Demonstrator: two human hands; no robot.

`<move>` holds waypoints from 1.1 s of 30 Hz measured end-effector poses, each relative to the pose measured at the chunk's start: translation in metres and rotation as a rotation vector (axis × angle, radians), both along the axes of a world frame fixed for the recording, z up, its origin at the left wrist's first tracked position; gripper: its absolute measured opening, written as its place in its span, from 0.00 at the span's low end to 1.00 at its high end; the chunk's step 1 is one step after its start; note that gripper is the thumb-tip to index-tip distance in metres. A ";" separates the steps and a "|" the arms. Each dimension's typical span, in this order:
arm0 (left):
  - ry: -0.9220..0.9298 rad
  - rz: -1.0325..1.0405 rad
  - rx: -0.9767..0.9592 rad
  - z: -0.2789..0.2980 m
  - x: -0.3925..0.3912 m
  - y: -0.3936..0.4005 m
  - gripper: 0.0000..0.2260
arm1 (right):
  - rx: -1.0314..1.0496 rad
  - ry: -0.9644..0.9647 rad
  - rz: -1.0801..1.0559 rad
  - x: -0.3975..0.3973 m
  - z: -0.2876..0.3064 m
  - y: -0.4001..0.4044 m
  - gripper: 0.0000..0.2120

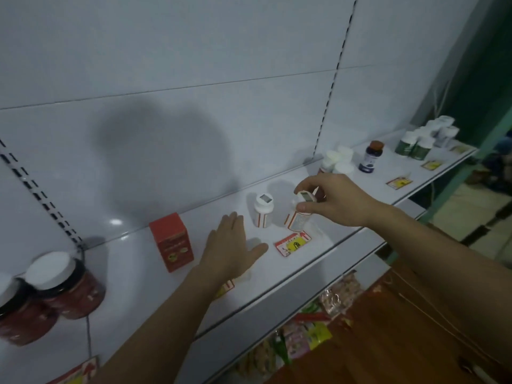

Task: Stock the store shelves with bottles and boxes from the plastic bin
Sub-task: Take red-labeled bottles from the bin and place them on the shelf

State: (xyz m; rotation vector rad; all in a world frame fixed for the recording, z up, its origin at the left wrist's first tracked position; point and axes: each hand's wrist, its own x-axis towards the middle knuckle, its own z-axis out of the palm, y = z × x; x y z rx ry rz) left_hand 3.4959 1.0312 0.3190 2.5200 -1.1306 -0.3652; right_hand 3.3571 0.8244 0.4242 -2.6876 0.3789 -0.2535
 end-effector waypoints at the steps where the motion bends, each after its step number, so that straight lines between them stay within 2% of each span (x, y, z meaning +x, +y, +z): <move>1: -0.007 0.020 0.035 -0.003 0.003 -0.009 0.45 | -0.008 0.025 0.006 0.010 -0.005 -0.012 0.17; 8: -0.001 0.058 0.162 -0.016 0.022 -0.039 0.53 | -0.083 0.176 0.137 0.060 -0.016 -0.051 0.17; 13: -0.033 0.065 0.134 -0.013 0.024 -0.040 0.53 | -0.132 0.214 0.249 0.079 -0.024 -0.058 0.21; 25: 0.013 0.081 0.131 -0.009 0.020 -0.038 0.54 | -0.139 0.259 0.339 0.095 -0.025 -0.056 0.22; 28: 0.020 0.071 0.149 -0.004 0.018 -0.036 0.52 | -0.125 0.300 0.334 0.093 -0.020 -0.054 0.26; 30: 0.026 0.057 0.166 0.007 0.017 -0.034 0.48 | -0.118 0.311 0.331 0.088 -0.013 -0.051 0.29; 33: -0.035 0.061 0.126 0.034 0.013 -0.022 0.42 | -0.128 0.220 0.317 0.088 0.001 -0.049 0.26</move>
